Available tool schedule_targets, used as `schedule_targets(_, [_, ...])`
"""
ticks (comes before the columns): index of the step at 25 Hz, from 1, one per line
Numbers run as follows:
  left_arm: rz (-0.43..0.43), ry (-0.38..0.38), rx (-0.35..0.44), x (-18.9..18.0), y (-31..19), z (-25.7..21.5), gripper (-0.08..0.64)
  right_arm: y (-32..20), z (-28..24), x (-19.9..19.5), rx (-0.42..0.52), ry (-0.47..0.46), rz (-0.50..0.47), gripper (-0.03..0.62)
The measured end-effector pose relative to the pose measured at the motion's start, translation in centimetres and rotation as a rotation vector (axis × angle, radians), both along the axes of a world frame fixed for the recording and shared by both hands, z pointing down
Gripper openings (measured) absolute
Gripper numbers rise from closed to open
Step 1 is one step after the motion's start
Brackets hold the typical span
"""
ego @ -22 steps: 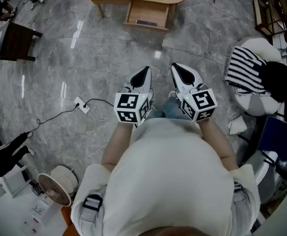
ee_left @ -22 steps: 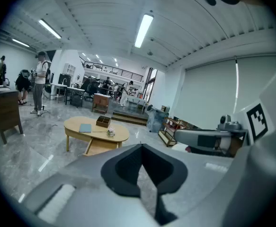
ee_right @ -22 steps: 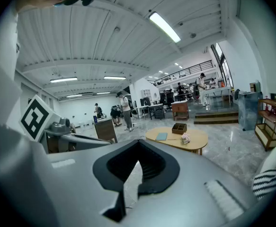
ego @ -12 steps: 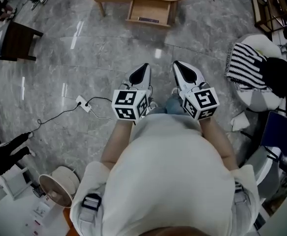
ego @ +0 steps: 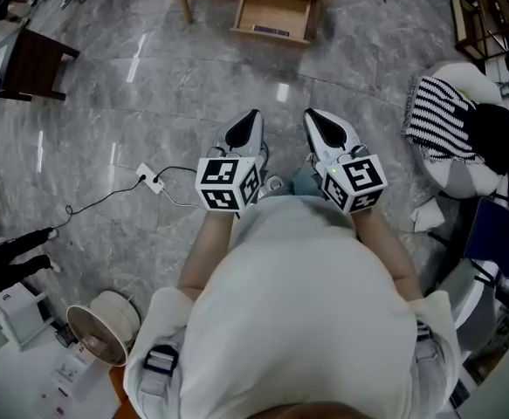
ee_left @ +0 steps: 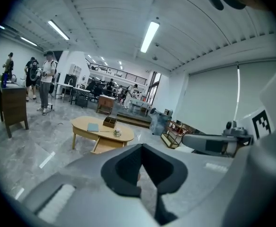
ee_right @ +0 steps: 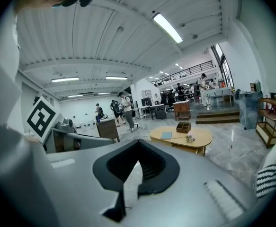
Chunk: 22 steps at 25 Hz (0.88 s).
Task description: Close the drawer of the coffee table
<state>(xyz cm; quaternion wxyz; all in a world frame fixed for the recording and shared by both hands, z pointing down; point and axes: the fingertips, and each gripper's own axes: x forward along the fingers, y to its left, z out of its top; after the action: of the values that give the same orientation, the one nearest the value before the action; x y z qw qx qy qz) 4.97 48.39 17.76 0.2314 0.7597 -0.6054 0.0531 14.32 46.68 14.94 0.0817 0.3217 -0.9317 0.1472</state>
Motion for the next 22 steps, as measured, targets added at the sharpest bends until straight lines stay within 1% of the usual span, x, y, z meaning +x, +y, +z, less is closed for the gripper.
schedule_targets(4, [-0.010, 0.003, -0.012, -0.5, -0.1, 0.7, 0.002, -0.2, 0.4, -0.3, -0.025, -0.012, -0.019, -0.002])
schedule_targets(8, [-0.036, 0.021, -0.013, -1.4, -1.2, 0.9, 0.002, -1.3, 0.6, -1.1, -0.032, -0.028, -0.051, -0.002])
schedule_targets(12, [-0.056, 0.019, -0.004, -2.6, -3.5, 0.9, 0.002, -3.9, 0.6, -2.5, -0.076, -0.086, -0.080, -0.002])
schedule_targets(14, [-0.051, 0.015, 0.001, -3.2, -4.9, 1.1, 0.002, -5.6, 0.2, -3.5, -0.061, -0.102, -0.095, -0.002])
schedule_targets(18, [-0.059, 0.016, -0.002, -4.8, -8.8, 1.3, 0.002, -10.0, -0.9, -5.1, 0.016, -0.090, -0.119, -0.002])
schedule_targets(22, [-0.088, 0.038, -0.012, -6.0, -13.1, 0.9, 0.002, -14.5, -1.1, -5.4, 0.013, -0.070, -0.116, -0.002])
